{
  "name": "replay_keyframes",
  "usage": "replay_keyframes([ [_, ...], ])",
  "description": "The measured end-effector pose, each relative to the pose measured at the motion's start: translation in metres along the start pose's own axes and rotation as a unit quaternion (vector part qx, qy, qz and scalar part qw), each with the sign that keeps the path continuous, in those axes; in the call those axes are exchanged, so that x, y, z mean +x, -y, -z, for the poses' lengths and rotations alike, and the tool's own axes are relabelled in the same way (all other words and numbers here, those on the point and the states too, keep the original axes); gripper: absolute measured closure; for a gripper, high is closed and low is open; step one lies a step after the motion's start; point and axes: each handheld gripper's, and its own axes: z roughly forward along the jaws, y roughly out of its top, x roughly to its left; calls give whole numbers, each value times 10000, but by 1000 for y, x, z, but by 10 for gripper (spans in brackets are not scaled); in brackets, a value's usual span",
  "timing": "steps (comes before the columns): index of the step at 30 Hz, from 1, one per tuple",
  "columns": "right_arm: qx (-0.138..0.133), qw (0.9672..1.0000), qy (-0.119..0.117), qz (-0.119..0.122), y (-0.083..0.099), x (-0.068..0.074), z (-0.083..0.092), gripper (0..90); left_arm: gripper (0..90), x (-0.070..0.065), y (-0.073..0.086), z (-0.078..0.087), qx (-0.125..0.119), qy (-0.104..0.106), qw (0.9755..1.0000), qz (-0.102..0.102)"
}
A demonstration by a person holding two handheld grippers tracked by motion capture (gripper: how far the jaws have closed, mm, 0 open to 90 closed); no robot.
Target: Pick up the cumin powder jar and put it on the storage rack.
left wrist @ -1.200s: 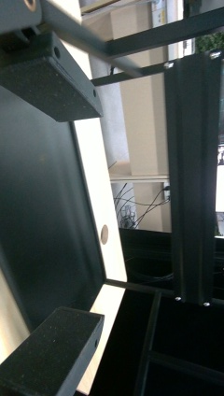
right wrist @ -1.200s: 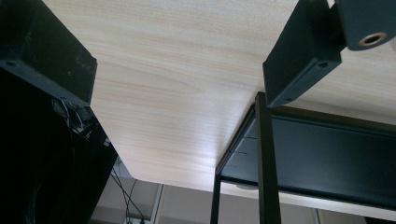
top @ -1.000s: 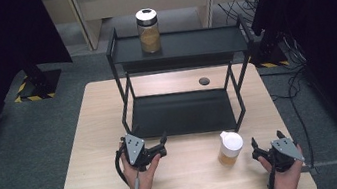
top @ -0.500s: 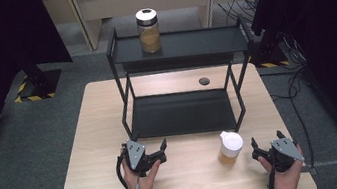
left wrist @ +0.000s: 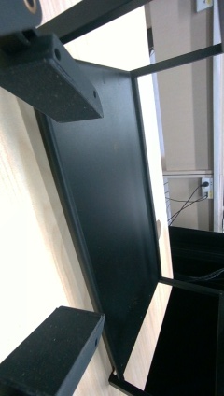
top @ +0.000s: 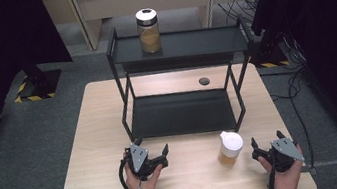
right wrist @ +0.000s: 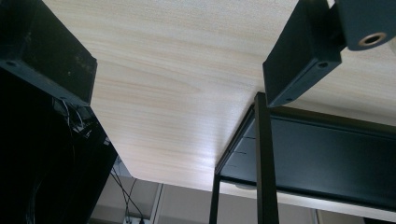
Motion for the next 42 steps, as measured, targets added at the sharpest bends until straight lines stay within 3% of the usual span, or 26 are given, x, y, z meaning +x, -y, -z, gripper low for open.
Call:
replay_keyframes([
  [22, -14, 10000, -11, -24, 1, 0, 1, 100, 31, 5, -3, -3, 168, 90, 9998, 115],
  [42, -23, 10000, -26, 41, 1, 1, 2, 100, 31, 5, -2, -3, 128, 84, 9998, 128],
])
